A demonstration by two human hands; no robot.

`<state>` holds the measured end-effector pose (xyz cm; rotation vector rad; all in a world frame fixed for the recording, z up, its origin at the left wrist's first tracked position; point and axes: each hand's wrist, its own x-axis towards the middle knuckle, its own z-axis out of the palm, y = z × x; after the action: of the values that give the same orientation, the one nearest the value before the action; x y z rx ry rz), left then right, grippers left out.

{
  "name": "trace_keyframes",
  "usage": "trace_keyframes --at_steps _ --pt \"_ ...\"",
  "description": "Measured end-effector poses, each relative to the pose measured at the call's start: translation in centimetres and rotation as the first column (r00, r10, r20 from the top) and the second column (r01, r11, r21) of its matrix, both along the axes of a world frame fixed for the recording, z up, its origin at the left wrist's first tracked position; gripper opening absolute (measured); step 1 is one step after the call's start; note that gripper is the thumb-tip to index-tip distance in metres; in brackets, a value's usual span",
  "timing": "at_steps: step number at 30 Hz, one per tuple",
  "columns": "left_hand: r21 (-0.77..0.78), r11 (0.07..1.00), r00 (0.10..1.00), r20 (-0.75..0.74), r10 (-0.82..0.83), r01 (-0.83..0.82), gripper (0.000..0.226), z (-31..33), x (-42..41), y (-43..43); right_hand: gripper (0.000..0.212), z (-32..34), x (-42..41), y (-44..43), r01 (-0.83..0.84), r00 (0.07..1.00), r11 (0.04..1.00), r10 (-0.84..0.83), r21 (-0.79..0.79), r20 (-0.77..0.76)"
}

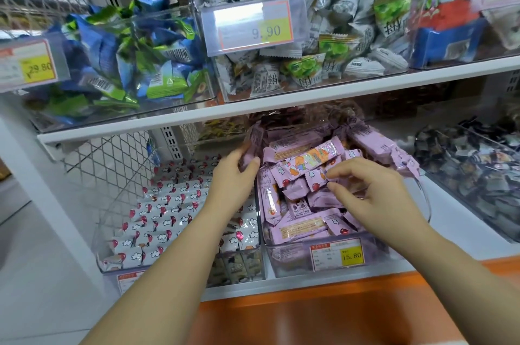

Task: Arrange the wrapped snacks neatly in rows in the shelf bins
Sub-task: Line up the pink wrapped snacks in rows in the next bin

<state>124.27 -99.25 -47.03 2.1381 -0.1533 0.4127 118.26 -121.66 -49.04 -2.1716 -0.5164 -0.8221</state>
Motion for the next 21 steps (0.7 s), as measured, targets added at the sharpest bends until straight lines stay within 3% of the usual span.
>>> trace_keyframes --at_steps 5,8,13,21 --pt "0.011 0.989 0.988 -0.034 0.148 -0.148 0.037 -0.2 0.9 0.9 0.014 0.0 0.0 0.1 -0.001 1.0 1.0 0.001 0.001 -0.019" --pt "0.05 0.991 0.991 -0.033 0.127 -0.126 0.034 -0.3 1.1 1.1 0.015 -0.1 0.2 0.2 -0.004 1.0 1.0 0.004 -0.006 -0.018" --pt "-0.058 0.998 0.999 0.019 0.034 -0.033 0.025 0.2 1.1 1.0 0.015 -0.2 0.3 0.2 -0.009 1.0 1.0 0.009 0.0 -0.022" --pt "0.136 0.991 0.996 0.089 -0.003 -0.01 0.022 0.8 1.8 0.1 0.015 -0.2 0.3 0.1 -0.009 1.0 1.0 0.009 0.0 -0.019"
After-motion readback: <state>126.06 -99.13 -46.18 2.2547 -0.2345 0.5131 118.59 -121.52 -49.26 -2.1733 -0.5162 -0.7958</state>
